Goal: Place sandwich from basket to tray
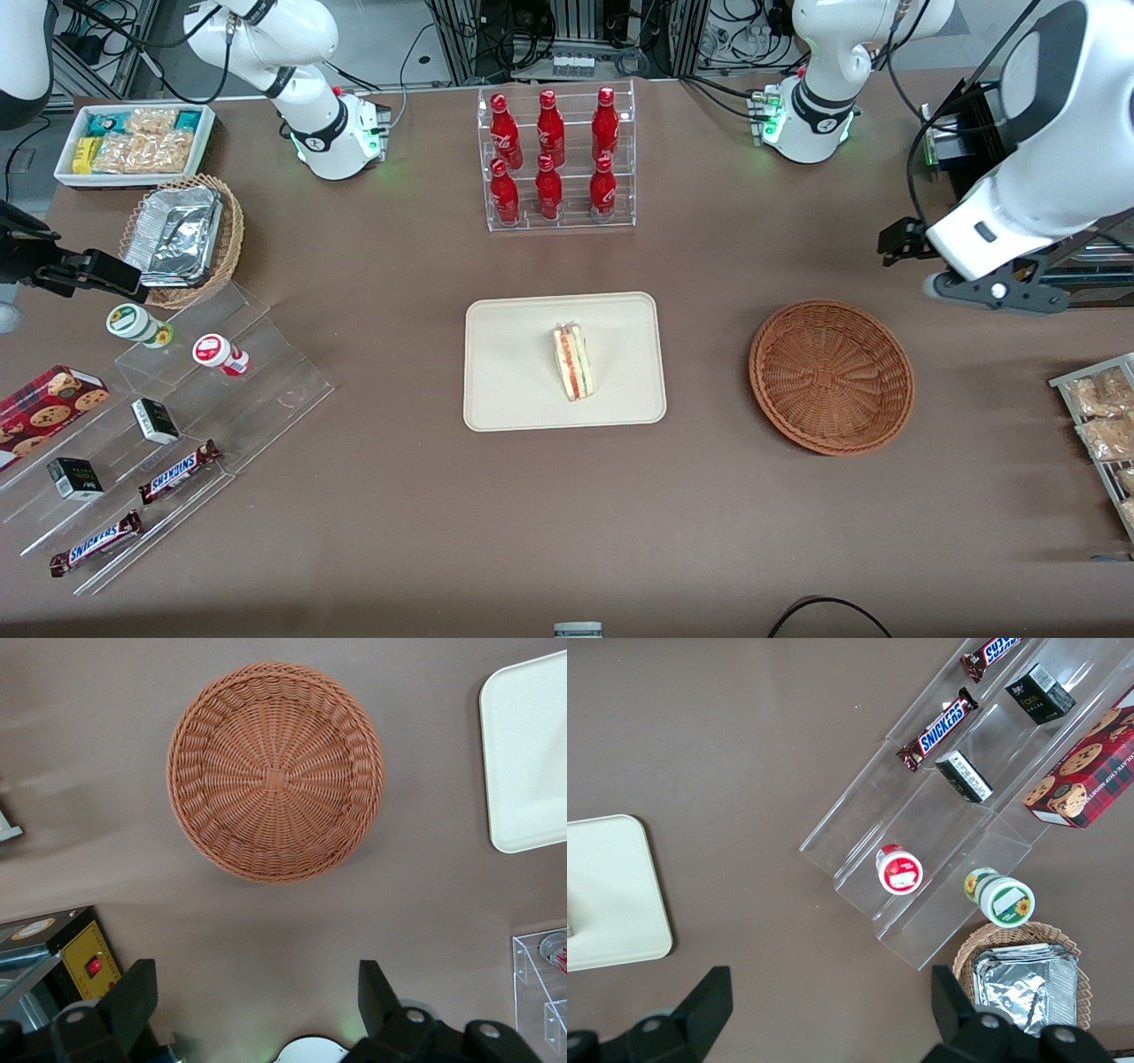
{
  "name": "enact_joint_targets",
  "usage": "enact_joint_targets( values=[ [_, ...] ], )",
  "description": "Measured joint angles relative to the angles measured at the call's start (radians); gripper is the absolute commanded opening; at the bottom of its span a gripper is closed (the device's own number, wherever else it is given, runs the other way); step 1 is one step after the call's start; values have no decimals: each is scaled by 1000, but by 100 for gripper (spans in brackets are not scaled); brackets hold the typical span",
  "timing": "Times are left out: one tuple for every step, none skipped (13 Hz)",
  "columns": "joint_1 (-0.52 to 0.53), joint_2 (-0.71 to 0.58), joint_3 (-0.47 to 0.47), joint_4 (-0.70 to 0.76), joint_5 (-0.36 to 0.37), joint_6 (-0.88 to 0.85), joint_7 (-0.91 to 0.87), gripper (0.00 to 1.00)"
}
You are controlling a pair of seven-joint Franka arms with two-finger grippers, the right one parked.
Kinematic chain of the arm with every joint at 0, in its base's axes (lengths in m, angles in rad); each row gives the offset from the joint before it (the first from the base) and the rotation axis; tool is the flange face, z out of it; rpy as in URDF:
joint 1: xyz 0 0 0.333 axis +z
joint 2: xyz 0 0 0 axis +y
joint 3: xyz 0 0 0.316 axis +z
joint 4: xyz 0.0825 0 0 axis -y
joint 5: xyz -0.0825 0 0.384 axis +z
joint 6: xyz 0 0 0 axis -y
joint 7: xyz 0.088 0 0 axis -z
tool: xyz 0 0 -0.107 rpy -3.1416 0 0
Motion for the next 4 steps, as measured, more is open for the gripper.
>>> enact_joint_targets(
  values=[
    [6, -12, 0, 5, 0, -11, 0, 100],
    [17, -26, 0, 12, 0, -30, 0, 100],
    [29, -41, 0, 21, 0, -47, 0, 100],
    [39, -53, 1, 25, 0, -56, 0, 100]
  ],
)
